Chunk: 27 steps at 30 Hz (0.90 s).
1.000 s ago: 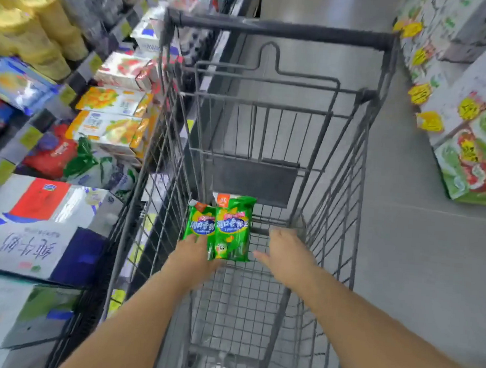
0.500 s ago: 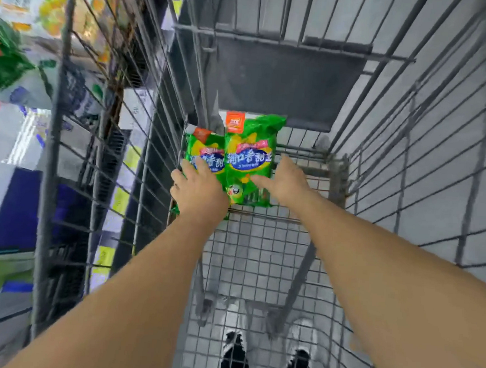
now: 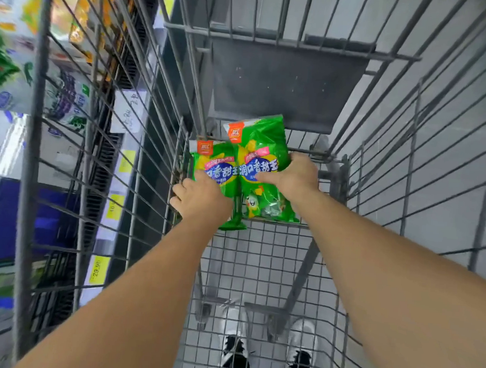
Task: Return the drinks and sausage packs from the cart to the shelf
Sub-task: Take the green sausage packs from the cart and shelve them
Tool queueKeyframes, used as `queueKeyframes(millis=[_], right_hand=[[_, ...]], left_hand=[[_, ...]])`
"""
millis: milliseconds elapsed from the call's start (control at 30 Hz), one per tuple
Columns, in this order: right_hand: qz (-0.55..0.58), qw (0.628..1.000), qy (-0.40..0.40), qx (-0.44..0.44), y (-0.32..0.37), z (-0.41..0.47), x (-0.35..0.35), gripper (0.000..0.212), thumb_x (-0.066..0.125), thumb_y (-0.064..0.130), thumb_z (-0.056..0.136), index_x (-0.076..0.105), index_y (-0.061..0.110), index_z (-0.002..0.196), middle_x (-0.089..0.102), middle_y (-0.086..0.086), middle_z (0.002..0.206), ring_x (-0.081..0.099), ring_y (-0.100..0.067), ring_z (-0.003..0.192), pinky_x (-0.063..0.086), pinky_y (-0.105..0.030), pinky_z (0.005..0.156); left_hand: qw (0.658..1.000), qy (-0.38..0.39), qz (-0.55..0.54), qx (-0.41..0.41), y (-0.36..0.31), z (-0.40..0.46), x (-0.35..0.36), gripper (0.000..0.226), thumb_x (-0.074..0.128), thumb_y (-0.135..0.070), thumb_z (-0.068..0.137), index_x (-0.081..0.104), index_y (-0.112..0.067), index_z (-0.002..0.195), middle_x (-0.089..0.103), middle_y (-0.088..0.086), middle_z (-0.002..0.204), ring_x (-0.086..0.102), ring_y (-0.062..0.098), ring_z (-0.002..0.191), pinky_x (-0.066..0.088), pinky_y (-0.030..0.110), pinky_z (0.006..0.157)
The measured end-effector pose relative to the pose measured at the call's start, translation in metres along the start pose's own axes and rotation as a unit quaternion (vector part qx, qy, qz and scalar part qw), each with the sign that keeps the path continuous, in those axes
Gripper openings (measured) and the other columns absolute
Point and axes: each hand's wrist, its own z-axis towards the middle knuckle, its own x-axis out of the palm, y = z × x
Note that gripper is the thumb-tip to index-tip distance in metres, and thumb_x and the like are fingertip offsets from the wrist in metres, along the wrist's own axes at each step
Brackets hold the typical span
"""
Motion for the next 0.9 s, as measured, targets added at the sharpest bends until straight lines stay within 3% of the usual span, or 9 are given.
queueKeyframes(millis=[133, 233, 300, 467, 567, 667, 733, 900], right_hand=[[0.042, 0.996, -0.022, 0.076, -0.026, -0.004, -0.014, 0.056, 0.094, 0.03, 0.058, 0.07, 0.008, 0.105, 0.07, -0.008, 0.098, 0.067, -0.022, 0.086, 0.051, -0.029, 0.071], [0.08, 0.989, -0.046, 0.116, -0.048, -0.008, -0.016, 0.039, 0.089, 0.017, 0.064, 0.069, 0.009, 0.097, 0.07, -0.009, 0.096, 0.066, -0.022, 0.083, 0.052, -0.029, 0.072], [0.101, 0.984, -0.068, 0.13, -0.061, -0.009, -0.012, 0.043, 0.087, 0.013, 0.065, 0.068, 0.009, 0.103, 0.072, -0.009, 0.101, 0.068, -0.023, 0.088, 0.053, -0.029, 0.076], [0.121, 0.983, -0.052, 0.125, -0.063, -0.002, -0.006, 0.048, 0.088, 0.008, 0.062, 0.065, 0.011, 0.104, 0.072, -0.01, 0.103, 0.07, -0.028, 0.095, 0.059, -0.044, 0.086], [0.127, 0.983, -0.064, 0.114, -0.061, -0.002, -0.001, 0.057, 0.093, 0.016, 0.06, 0.062, 0.012, 0.107, 0.072, -0.008, 0.109, 0.069, -0.027, 0.1, 0.057, -0.045, 0.091], [0.118, 0.984, -0.069, 0.11, -0.064, -0.003, 0.002, 0.071, 0.097, 0.025, 0.055, 0.06, 0.009, 0.114, 0.071, -0.007, 0.112, 0.068, -0.025, 0.102, 0.056, -0.044, 0.092], [0.106, 0.986, -0.07, 0.109, -0.063, -0.006, 0.002, 0.068, 0.096, 0.024, 0.057, 0.06, 0.009, 0.112, 0.07, -0.008, 0.11, 0.067, -0.026, 0.1, 0.056, -0.045, 0.09], [0.068, 0.991, -0.054, 0.099, -0.044, -0.028, -0.018, 0.062, 0.093, 0.025, 0.063, 0.057, 0.009, 0.111, 0.064, -0.006, 0.108, 0.063, -0.026, 0.098, 0.055, -0.042, 0.089]], left_hand=[[0.993, 0.037, -0.115, 0.006, -0.006, 0.004, 0.017, 0.069, 0.069, -0.017, 0.081, 0.028, -0.007, 0.137, 0.031, 0.018, 0.137, 0.042, 0.042, 0.122, 0.042, 0.05, 0.098], [0.979, 0.04, -0.195, -0.037, -0.004, 0.014, 0.023, 0.073, 0.073, -0.02, 0.079, 0.027, -0.007, 0.135, 0.037, 0.02, 0.136, 0.043, 0.042, 0.124, 0.042, 0.05, 0.101], [0.972, 0.036, -0.225, -0.058, -0.001, 0.018, 0.025, 0.075, 0.076, -0.025, 0.077, 0.03, -0.004, 0.133, 0.04, 0.022, 0.135, 0.046, 0.041, 0.122, 0.043, 0.05, 0.101], [0.959, 0.019, -0.274, -0.067, -0.002, 0.021, 0.028, 0.08, 0.084, -0.036, 0.064, 0.042, -0.003, 0.124, 0.057, 0.018, 0.122, 0.057, 0.037, 0.111, 0.051, 0.047, 0.093], [0.92, 0.063, -0.376, -0.086, -0.002, 0.023, 0.027, 0.055, 0.089, -0.032, 0.059, 0.063, -0.011, 0.103, 0.07, 0.008, 0.093, 0.067, 0.026, 0.081, 0.058, 0.04, 0.078], [0.892, 0.112, -0.429, -0.091, 0.0, 0.023, 0.026, 0.044, 0.092, -0.018, 0.058, 0.067, -0.012, 0.094, 0.073, 0.008, 0.091, 0.07, 0.028, 0.082, 0.06, 0.048, 0.078], [0.9, 0.123, -0.412, -0.077, -0.001, 0.017, 0.025, 0.048, 0.092, -0.016, 0.055, 0.068, -0.012, 0.097, 0.073, 0.009, 0.093, 0.071, 0.031, 0.084, 0.06, 0.051, 0.077], [0.94, 0.101, -0.324, -0.036, -0.002, -0.005, 0.005, 0.05, 0.091, -0.022, 0.062, 0.063, -0.008, 0.1, 0.067, 0.008, 0.094, 0.065, 0.026, 0.084, 0.058, 0.039, 0.075]])
